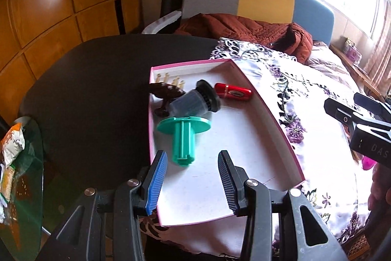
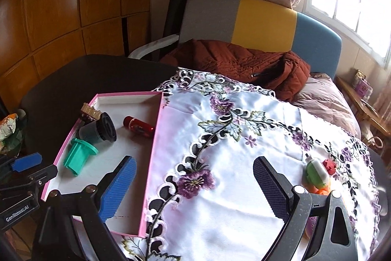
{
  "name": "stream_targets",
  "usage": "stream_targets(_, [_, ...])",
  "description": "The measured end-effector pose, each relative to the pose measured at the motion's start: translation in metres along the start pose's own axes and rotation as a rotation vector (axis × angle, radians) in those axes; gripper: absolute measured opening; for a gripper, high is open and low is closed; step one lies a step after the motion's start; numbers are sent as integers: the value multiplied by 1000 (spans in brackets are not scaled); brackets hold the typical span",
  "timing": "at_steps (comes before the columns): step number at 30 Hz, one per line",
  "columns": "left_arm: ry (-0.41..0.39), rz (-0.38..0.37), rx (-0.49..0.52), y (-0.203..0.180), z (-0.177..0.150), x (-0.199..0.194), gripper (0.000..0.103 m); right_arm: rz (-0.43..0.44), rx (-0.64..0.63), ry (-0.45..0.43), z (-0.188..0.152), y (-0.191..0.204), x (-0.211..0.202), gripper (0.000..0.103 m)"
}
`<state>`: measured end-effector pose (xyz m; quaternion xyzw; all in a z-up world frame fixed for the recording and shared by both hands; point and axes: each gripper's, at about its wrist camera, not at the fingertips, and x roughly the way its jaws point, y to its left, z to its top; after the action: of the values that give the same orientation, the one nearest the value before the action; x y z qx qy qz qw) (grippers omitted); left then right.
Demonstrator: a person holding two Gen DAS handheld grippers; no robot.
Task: Organize rigid objects
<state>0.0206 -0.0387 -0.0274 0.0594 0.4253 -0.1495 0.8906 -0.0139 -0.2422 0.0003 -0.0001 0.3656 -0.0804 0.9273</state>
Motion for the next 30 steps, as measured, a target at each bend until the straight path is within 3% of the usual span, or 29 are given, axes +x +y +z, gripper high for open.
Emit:
stream_targets(9, [1,-38,88,-36,6,2,44,-57,21,20,-12,-38,-4,98])
stream_targets(15, [10,-99,176,-72,11,7,44,-179,84,42,-18,-112,-10,98])
stream_targets(23, [21,-218,304,-139,15,16,44,-457,441,76,-63,-269,-24,98])
stream_targets(26, [49,-261,350,-167,12,25,44,-427,653,82,-80,-305,-29,98])
stream_targets(30, [78,-324,404,-202,5,32,51,-416,731,100,-88,-317,-29,99])
